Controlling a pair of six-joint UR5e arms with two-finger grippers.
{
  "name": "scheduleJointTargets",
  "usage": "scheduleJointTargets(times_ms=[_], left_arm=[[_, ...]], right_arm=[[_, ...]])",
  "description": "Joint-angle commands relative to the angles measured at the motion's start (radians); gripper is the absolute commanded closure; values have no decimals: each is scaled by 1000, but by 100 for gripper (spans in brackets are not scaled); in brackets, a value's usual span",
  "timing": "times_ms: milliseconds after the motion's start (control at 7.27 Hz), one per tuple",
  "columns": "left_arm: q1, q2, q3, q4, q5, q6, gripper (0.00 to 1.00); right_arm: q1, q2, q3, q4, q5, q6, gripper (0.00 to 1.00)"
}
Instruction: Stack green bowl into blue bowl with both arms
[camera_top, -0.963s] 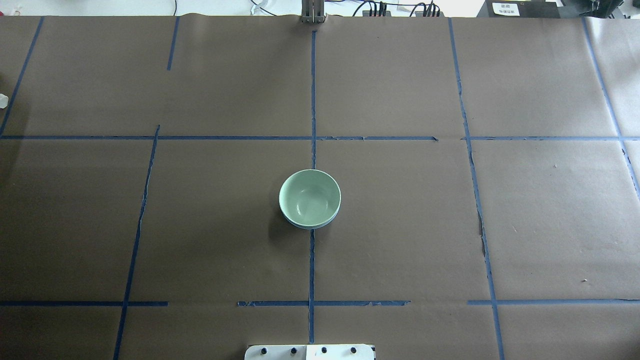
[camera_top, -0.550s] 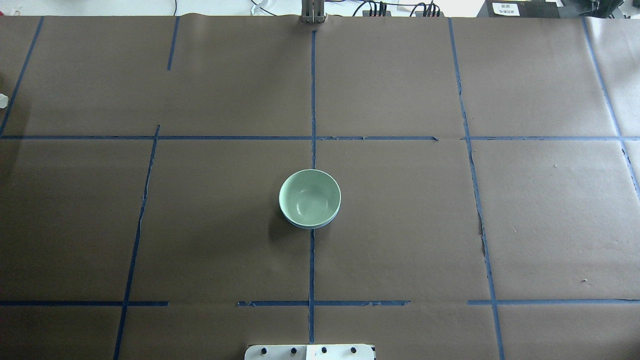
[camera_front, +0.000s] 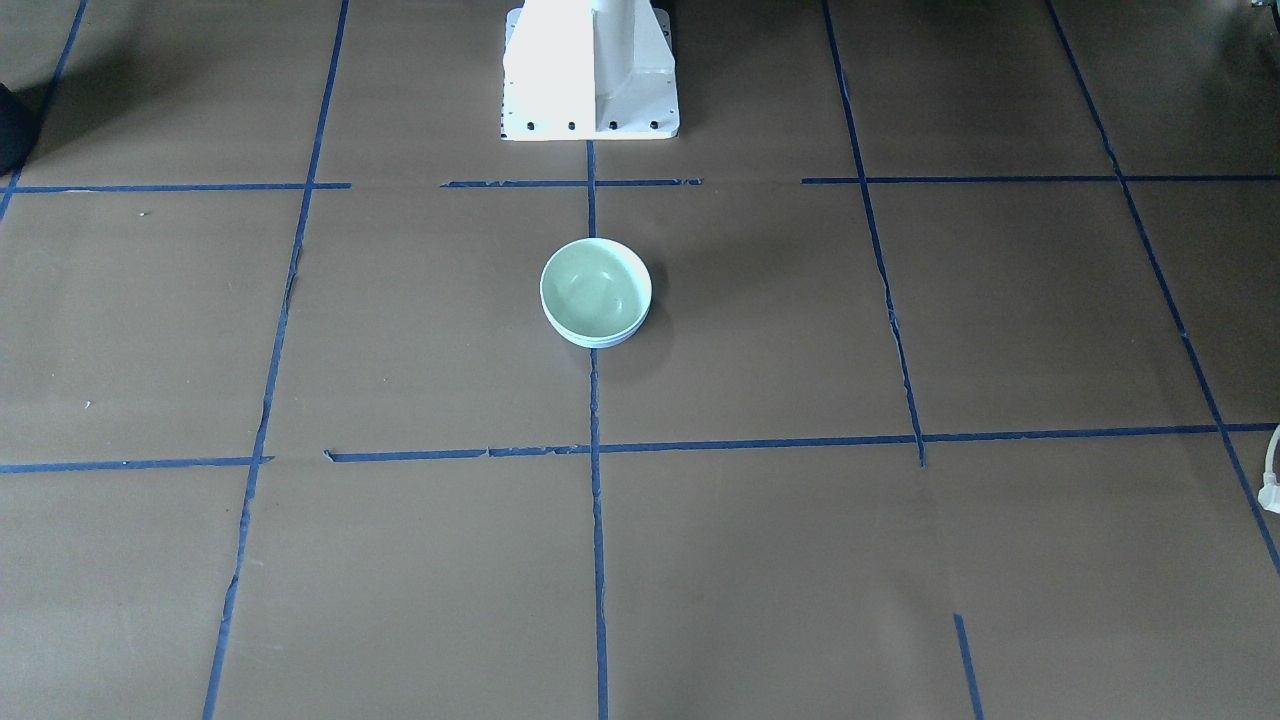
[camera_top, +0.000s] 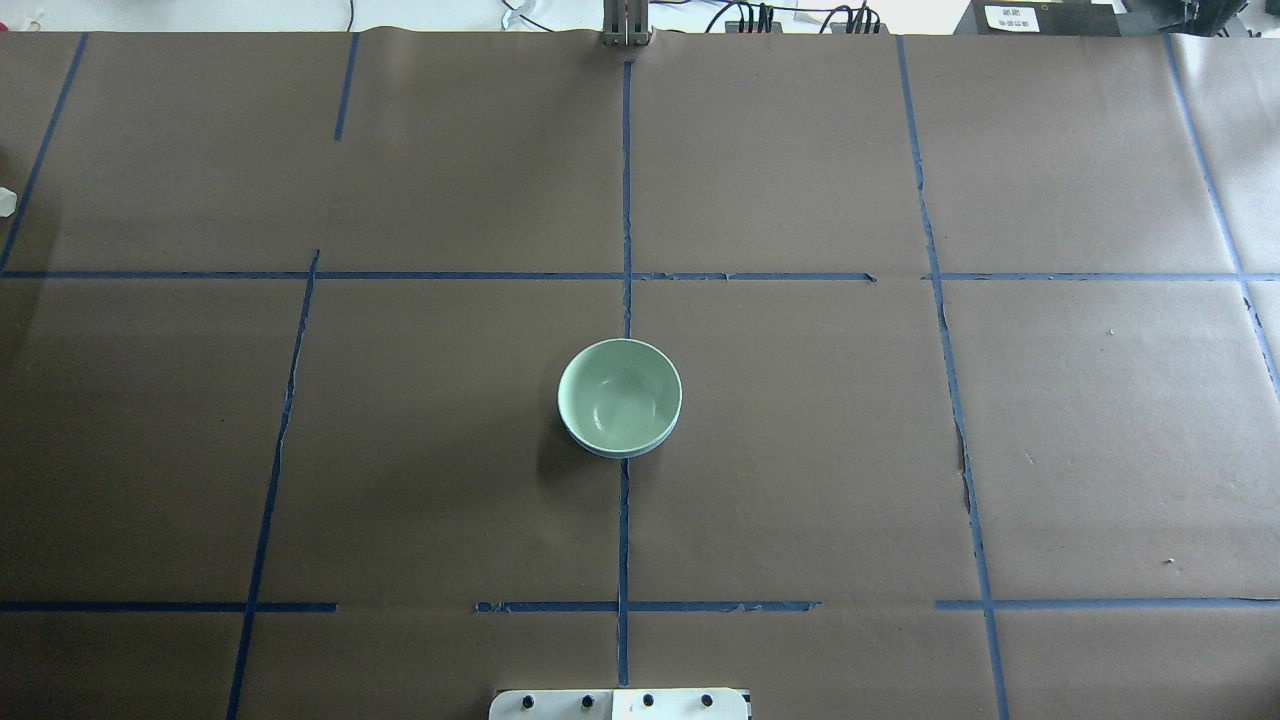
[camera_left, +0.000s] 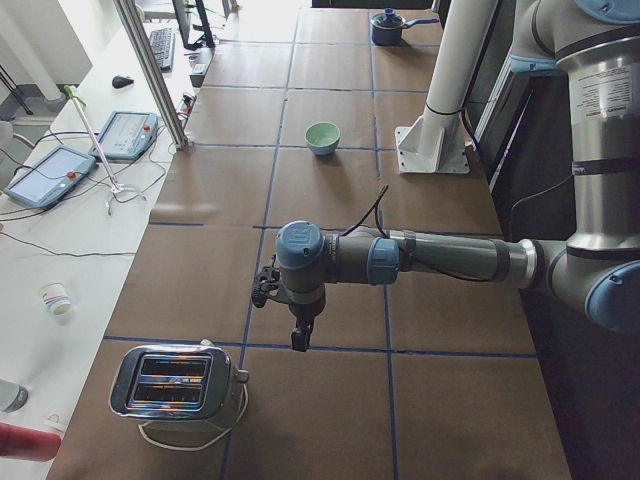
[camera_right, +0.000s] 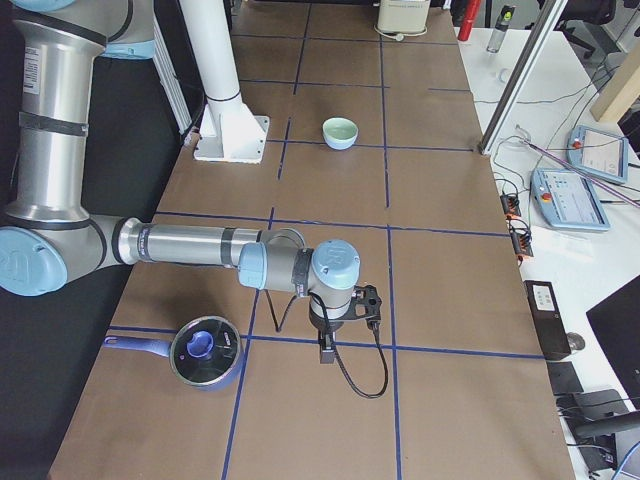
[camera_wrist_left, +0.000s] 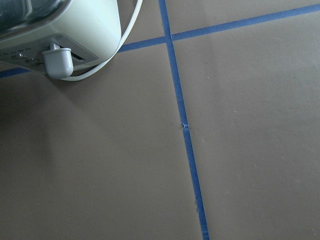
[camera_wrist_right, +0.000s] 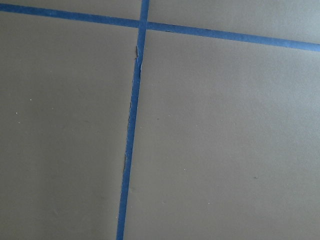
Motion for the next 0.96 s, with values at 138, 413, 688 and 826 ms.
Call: scheduleJointTargets(times_ms=[138, 413, 688, 826], left_arm=[[1, -1, 1, 0, -2, -1, 0], [1, -1, 0, 0, -2, -1, 0], [1, -1, 1, 0, -2, -1, 0], [1, -1, 1, 0, -2, 0, 0]], right_arm=[[-1, -1, -1, 4, 3, 2, 0], [-1, -1, -2, 6, 5, 2, 0], [-1, -1, -2, 6, 10, 2, 0], [-1, -1, -4, 6, 16, 2, 0]])
